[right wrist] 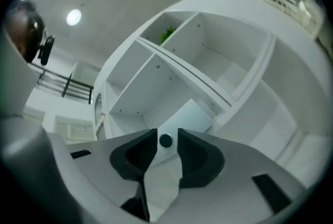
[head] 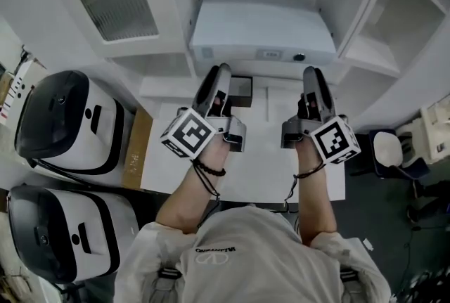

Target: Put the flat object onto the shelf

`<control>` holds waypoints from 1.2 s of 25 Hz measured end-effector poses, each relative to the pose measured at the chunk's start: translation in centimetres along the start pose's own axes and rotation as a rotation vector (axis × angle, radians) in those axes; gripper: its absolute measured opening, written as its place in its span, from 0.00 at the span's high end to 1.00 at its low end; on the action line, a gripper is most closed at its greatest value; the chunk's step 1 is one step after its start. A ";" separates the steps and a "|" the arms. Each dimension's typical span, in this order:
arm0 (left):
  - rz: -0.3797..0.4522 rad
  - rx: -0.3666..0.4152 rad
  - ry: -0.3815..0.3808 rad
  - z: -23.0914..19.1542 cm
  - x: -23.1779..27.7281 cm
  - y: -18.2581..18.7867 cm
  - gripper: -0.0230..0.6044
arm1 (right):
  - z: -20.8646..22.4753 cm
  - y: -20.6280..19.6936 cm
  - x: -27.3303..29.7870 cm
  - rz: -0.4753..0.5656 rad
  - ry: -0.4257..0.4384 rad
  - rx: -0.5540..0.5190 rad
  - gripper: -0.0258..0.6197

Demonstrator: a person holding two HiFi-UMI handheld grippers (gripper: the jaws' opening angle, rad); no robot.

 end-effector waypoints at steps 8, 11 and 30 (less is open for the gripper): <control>-0.049 0.577 0.017 2.5 2.4 2.0 0.96 | -1.8 -0.8 2.6 -0.122 -0.028 -0.255 0.94; -0.075 0.549 0.040 1.9 3.8 1.2 0.96 | -0.8 -1.1 4.0 -0.148 -0.067 -0.210 0.94; -0.019 0.436 0.052 -0.6 6.1 1.5 0.96 | 0.1 -0.6 6.3 -0.136 -0.073 -0.117 0.94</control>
Point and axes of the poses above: the fingertips, and each gripper's own axes: x forward along the fingers, z to its right, y out of its top, the point moved 9 cm from there along -x, backward along the fingers, and after that the axes turned 15 degrees about x, right-handed, at the moved point
